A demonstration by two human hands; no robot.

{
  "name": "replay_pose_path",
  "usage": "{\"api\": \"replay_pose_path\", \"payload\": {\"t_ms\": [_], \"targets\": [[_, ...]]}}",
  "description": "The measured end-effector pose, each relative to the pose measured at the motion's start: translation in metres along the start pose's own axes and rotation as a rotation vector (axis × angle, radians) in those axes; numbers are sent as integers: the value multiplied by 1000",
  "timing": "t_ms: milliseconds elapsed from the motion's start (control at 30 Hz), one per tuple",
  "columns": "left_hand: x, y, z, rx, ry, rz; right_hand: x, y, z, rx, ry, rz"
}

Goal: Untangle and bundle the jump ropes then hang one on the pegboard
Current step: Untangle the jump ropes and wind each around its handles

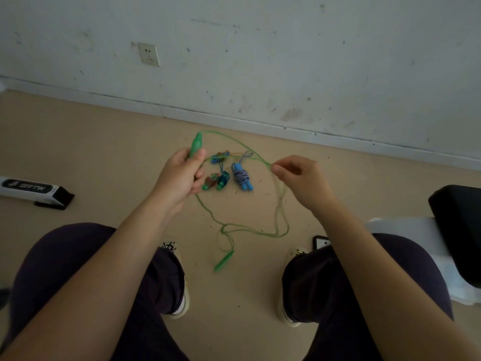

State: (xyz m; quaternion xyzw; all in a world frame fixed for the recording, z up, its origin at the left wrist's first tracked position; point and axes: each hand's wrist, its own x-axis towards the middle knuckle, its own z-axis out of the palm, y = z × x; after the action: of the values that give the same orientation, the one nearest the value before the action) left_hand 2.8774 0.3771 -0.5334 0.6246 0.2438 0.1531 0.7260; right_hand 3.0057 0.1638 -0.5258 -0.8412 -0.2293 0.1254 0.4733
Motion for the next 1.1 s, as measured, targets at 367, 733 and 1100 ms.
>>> {"api": "replay_pose_path", "payload": {"t_ms": [367,733,1100], "targets": [[-12,4,26,-304,-341,54,-13,-10,36,181,-503,-61],[-4,-9,24,200,-157,51,-12,-9,28,328,-457,-19],[-6,-20,24,285,-492,-114,2,-10,-7,961,-89,10]]}}
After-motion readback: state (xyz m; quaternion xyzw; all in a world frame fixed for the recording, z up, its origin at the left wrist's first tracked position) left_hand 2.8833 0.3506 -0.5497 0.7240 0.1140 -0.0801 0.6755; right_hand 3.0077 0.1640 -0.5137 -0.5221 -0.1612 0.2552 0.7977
